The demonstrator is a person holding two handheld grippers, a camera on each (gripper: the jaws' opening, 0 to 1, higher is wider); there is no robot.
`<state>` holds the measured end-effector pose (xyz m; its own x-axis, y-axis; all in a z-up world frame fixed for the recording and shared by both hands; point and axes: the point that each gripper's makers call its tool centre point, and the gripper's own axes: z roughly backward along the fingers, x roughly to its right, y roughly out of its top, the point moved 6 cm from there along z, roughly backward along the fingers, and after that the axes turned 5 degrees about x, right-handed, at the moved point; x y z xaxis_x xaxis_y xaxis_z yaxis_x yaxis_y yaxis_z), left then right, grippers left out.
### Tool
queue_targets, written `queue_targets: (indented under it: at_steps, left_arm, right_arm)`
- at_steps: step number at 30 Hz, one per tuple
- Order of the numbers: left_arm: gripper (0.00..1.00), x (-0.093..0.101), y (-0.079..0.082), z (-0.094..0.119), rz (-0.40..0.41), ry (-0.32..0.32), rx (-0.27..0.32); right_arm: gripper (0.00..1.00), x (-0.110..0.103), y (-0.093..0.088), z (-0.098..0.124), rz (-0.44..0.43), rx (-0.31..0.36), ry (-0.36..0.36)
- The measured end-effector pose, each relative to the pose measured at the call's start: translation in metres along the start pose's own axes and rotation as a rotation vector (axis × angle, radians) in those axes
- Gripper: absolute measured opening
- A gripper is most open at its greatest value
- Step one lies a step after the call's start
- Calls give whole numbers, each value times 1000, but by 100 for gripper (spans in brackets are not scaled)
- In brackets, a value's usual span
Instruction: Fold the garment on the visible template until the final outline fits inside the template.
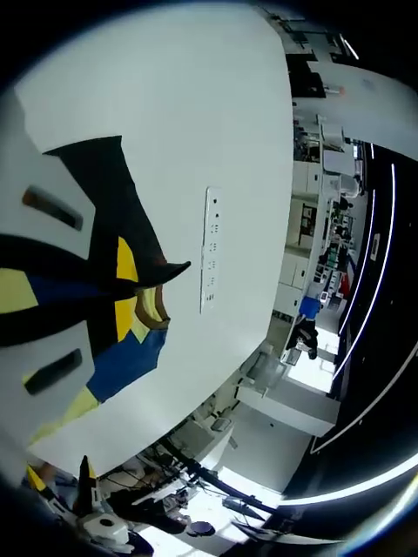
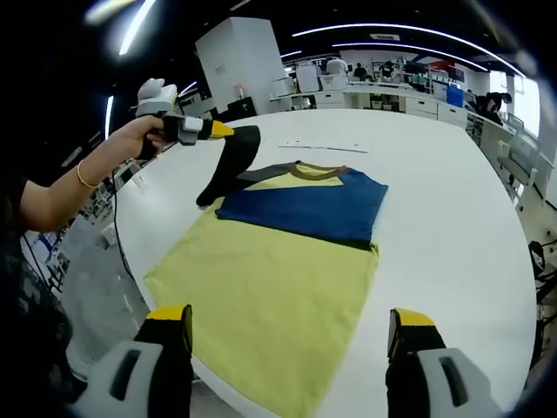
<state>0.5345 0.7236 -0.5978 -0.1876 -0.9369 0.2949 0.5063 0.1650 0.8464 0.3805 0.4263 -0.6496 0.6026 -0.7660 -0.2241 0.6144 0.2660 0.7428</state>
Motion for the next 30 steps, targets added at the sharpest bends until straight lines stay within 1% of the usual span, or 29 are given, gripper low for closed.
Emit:
queue_targets:
  at_steps: [5, 10, 18, 20, 21, 22, 24, 30]
  left_arm:
    - [1, 16, -1, -6, -18, -35, 4]
    - [1, 27, -4, -13, -30, -56, -6]
    - [1, 47, -13, -25, -63, -94, -27]
    - [1, 52, -13, -28, -66, -113, -19]
    - [1, 58, -12, -30, -72, -143, 5]
    - [1, 61, -12, -30, -79, -157, 8]
    - [1, 67, -15, -32, -96, -167, 5]
    - [1, 81, -20, -38, -111, -203, 5]
  right_arm:
    - [93, 1, -2, 0, -6, -4, -1]
    - [93, 1, -5, 0, -11, -10, -3]
    - [93, 1, -8, 0, -20, -17, -3]
    - [93, 1, -8, 1, -22, -16, -5]
    - [93, 1, -9, 2, -26, -16, -9]
    - [93, 2, -9, 2, -29, -16, -12]
    - [93, 4, -11, 3, -38, -18, -18]
    - [93, 7, -14, 7, -49, -20, -33]
